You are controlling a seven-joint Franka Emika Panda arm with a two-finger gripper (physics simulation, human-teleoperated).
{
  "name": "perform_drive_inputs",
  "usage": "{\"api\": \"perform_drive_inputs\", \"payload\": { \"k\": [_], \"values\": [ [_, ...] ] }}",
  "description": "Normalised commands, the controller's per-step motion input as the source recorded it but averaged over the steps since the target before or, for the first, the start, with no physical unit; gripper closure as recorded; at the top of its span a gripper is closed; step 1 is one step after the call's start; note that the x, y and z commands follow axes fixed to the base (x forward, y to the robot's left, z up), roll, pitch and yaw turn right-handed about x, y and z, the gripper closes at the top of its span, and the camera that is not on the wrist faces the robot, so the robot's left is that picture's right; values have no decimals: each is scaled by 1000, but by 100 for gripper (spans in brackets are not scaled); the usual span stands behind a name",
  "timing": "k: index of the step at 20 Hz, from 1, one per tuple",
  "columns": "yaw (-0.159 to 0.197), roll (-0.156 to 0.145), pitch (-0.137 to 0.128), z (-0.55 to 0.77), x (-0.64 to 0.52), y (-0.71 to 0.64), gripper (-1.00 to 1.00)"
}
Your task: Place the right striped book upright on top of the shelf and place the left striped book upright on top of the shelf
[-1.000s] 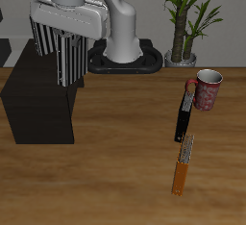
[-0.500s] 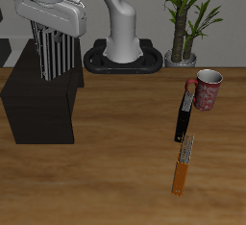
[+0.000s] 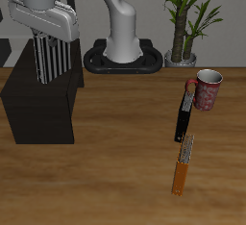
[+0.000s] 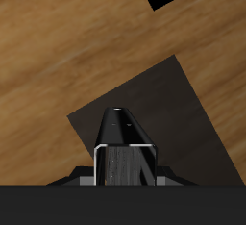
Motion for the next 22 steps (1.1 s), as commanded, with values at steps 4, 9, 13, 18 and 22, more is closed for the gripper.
{"api": "perform_drive_inputs", "payload": {
  "k": [4,9,13,18,22],
  "values": [
    [-43,31,8,-70,38,-175,100],
    [-3,5,1,-33,39,-51,100],
    [-14,6,23,-174,147,-34,100],
    [-54,-27,39,-300,137,-171,100],
    [-20,-39,47,-219,58,-103,-100]
  ]
}}
